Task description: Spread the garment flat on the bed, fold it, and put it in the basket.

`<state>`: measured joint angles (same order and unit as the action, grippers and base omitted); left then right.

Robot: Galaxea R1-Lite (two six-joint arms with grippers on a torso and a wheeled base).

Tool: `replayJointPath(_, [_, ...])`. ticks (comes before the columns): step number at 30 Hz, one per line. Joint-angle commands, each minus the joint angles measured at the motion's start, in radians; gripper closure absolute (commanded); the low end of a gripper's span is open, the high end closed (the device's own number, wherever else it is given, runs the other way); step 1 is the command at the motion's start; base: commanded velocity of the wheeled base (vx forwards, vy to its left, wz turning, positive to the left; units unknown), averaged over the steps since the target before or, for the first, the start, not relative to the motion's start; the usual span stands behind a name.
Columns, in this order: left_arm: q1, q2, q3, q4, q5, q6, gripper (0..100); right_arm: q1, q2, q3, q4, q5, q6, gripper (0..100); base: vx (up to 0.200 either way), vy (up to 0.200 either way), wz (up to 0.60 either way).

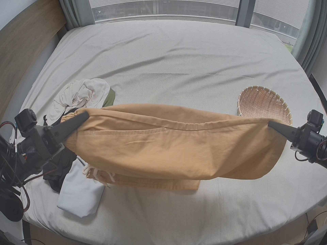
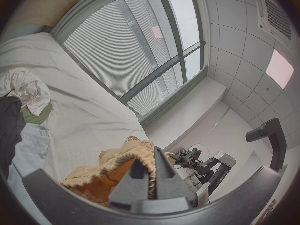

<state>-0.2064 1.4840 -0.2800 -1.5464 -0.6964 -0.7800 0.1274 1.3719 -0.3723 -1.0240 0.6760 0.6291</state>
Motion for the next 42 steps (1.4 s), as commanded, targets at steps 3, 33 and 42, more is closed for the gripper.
replayJointPath(3, [0.062, 0.027, -0.021, 0.000, 0.005, 0.002, 100, 0.004, 0.039, -0.011, -0.001, -0.001, -0.002, 100, 0.000, 0.000, 0.00])
replayJointPath(33, [0.073, 0.495, -0.558, 0.049, 0.176, -0.016, 100, -0.031, 0.516, -0.487, -0.013, -0.009, 0.003, 100, 0.000, 0.000, 0.00])
replayJointPath(42, [0.070, 0.619, -0.729, 0.111, 0.209, -0.015, 100, -0.031, 0.613, -0.599, -0.002, -0.009, 0.007, 100, 0.000, 0.000, 0.00])
